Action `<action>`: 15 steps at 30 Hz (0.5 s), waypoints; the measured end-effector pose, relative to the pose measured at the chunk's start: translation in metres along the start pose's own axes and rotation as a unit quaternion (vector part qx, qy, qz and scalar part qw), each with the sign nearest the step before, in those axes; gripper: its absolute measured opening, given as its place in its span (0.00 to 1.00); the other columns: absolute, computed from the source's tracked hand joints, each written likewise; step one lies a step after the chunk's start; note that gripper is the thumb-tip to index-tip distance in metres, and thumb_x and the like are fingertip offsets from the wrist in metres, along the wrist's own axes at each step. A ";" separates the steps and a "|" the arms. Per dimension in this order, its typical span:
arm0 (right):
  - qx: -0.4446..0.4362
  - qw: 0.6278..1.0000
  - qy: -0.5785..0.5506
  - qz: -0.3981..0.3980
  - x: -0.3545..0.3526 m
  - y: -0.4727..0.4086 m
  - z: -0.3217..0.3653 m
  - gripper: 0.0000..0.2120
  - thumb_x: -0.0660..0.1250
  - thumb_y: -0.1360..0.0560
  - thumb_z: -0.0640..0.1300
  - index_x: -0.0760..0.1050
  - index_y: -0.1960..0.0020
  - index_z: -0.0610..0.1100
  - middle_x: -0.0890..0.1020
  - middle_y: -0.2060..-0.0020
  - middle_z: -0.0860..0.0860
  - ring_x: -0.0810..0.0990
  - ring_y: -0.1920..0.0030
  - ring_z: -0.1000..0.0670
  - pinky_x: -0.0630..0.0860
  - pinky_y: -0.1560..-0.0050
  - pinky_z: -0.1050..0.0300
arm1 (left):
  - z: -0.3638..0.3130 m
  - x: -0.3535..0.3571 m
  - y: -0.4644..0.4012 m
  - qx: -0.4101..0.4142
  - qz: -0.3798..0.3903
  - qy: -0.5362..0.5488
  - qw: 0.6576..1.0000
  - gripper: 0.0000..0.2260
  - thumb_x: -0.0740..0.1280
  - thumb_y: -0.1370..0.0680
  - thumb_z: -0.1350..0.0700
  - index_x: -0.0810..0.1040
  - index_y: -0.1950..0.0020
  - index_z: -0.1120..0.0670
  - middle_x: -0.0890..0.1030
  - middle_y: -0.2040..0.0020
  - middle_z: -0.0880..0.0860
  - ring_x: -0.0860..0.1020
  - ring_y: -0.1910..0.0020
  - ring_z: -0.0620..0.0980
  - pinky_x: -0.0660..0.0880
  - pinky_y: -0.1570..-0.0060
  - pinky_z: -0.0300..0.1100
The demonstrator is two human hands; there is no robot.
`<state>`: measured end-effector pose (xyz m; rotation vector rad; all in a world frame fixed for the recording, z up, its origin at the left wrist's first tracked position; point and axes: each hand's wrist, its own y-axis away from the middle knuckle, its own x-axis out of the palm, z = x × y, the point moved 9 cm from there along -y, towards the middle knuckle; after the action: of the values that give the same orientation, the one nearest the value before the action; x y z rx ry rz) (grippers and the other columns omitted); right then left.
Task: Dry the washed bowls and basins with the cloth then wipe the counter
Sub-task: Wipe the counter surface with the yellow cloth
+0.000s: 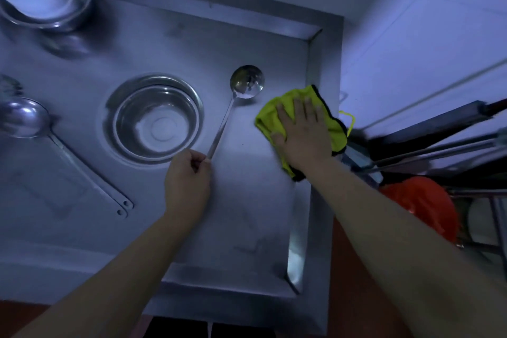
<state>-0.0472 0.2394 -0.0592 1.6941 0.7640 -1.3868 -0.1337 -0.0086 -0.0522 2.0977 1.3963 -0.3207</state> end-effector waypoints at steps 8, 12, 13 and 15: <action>-0.022 0.999 -0.009 0.048 0.024 0.149 0.058 0.30 0.55 0.24 0.59 0.60 0.24 0.50 0.59 0.25 0.39 0.57 0.25 0.37 0.50 0.26 0.38 | 0.014 -0.033 0.032 0.048 0.042 0.001 0.998 0.08 0.64 0.24 0.56 0.71 0.62 0.47 0.79 0.62 0.55 0.78 0.62 0.56 0.77 0.58 0.58; -0.025 0.997 -0.021 0.069 0.029 0.212 0.081 0.30 0.58 0.26 0.57 0.61 0.25 0.52 0.59 0.25 0.42 0.57 0.25 0.39 0.51 0.26 0.40 | 0.023 -0.068 0.047 0.072 0.043 0.009 0.996 0.08 0.65 0.24 0.57 0.71 0.62 0.47 0.79 0.61 0.55 0.78 0.61 0.56 0.77 0.58 0.58; -0.024 0.997 -0.026 0.074 0.030 0.223 0.085 0.30 0.58 0.24 0.57 0.57 0.24 0.53 0.54 0.24 0.44 0.53 0.24 0.40 0.46 0.25 0.43 | 0.027 -0.077 0.049 0.074 0.043 0.012 0.996 0.08 0.65 0.24 0.57 0.71 0.62 0.48 0.79 0.61 0.55 0.79 0.61 0.56 0.77 0.57 0.58; -0.015 0.994 -0.052 0.091 0.036 0.238 0.092 0.29 0.55 0.21 0.56 0.48 0.23 0.56 0.41 0.24 0.50 0.42 0.23 0.45 0.33 0.27 0.51 | 0.036 -0.098 0.052 0.081 0.038 0.005 0.996 0.05 0.65 0.25 0.57 0.73 0.61 0.50 0.79 0.61 0.55 0.79 0.62 0.56 0.77 0.56 0.57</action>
<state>0.1161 0.0402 -0.0524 1.6130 0.5546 -1.3194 -0.1232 -0.1183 -0.0139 2.2808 1.3307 -0.4039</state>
